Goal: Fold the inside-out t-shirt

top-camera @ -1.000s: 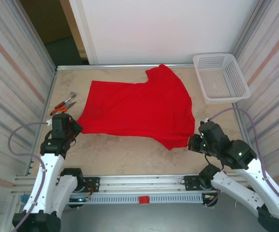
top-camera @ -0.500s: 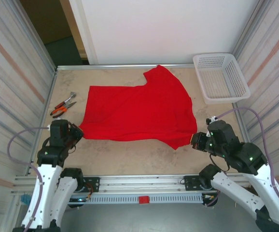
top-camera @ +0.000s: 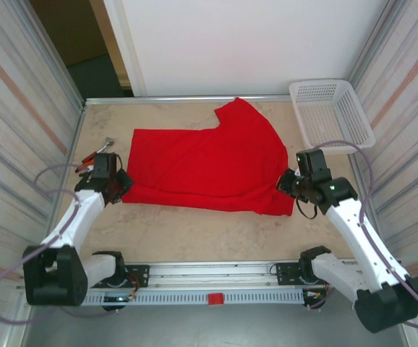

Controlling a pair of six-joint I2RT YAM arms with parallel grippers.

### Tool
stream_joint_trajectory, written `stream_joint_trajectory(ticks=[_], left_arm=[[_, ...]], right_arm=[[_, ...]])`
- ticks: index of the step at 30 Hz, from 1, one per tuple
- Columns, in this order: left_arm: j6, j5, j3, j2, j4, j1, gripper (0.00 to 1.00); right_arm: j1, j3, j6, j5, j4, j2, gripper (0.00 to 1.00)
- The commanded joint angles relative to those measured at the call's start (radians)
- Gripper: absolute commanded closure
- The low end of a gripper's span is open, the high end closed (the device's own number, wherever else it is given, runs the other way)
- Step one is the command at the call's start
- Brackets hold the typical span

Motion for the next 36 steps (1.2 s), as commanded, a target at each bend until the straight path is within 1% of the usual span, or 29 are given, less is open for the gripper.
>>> stream_joint_trajectory(ticks=[1,7,16,23,24,25,27,28,29,30,33,34,36], left_arm=[[0.073,-0.022,0.061,0.081,0.087,0.013,1.0],[0.092,-0.019,0.111,0.197,0.121,0.014,1.0],[0.102,-0.029,0.193,0.296,0.139,0.016,1.0],[0.111,-0.019,0.297,0.45,0.142,0.016,1.0],[0.118,-0.016,0.309,0.472,0.145,0.016,0.98],[0.123,-0.016,0.321,0.492,0.15,0.016,0.88],[0.14,-0.015,0.353,0.53,0.149,0.024,0.6],[0.15,0.001,0.366,0.542,0.153,0.031,0.51],[0.157,0.023,0.379,0.548,0.15,0.039,0.47],[0.163,0.031,0.387,0.542,0.143,0.047,0.42],[0.193,0.017,0.37,0.468,0.138,0.049,0.31],[0.202,0.012,0.356,0.432,0.128,0.048,0.29],[0.199,0.009,0.313,0.358,0.093,0.048,0.29]], right_arm=[[-0.053,0.005,-0.055,-0.081,0.136,0.072,1.0],[-0.11,0.026,-0.073,-0.115,0.208,0.212,1.0],[-0.14,0.114,-0.07,-0.112,0.252,0.327,1.0],[-0.154,0.2,-0.063,-0.088,0.316,0.522,1.0],[-0.154,0.211,-0.066,-0.085,0.336,0.556,1.0],[-0.155,0.225,-0.073,-0.088,0.354,0.591,0.98],[-0.16,0.26,-0.091,-0.102,0.363,0.643,0.74],[-0.16,0.268,-0.098,-0.106,0.365,0.645,0.63],[-0.16,0.265,-0.099,-0.11,0.366,0.632,0.57],[-0.158,0.256,-0.099,-0.108,0.359,0.6,0.53],[-0.158,0.212,-0.104,-0.082,0.308,0.487,0.48],[-0.158,0.182,-0.106,-0.066,0.291,0.437,0.46],[-0.16,0.127,-0.102,-0.033,0.249,0.356,0.43]])
